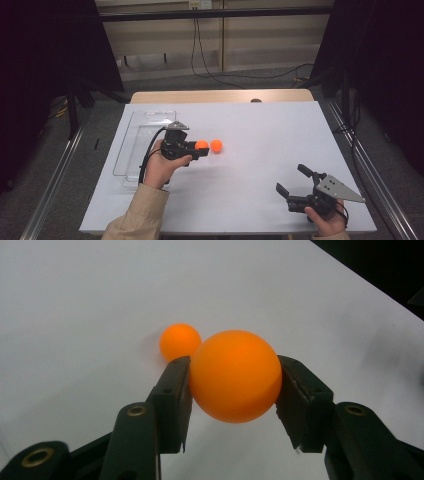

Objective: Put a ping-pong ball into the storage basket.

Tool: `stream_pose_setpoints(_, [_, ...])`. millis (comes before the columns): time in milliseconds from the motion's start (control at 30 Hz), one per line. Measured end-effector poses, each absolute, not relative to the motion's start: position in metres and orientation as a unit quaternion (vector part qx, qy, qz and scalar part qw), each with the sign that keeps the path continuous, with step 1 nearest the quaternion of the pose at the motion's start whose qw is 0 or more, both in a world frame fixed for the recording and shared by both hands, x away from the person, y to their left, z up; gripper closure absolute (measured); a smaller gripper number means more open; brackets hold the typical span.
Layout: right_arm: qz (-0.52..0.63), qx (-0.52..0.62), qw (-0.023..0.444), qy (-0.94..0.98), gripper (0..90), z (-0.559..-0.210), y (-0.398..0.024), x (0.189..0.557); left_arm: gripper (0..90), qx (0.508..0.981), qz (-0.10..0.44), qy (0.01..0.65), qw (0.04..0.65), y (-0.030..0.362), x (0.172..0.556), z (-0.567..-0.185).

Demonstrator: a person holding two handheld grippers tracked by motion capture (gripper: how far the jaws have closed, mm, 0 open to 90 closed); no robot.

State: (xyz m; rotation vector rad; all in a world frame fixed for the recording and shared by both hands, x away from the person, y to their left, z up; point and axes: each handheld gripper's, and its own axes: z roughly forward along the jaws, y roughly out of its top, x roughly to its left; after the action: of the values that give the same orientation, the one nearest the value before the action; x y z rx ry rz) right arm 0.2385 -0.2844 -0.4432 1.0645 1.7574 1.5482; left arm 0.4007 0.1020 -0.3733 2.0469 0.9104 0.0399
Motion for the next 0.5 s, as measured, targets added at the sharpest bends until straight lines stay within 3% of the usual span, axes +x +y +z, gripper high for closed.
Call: stream_pose_setpoints(500, [0.576,0.397,0.284,0.655,2.1,-0.443,-0.2861,0.2361,50.8,0.821,0.017,0.37,0.435,0.1057,0.4023,-0.369])
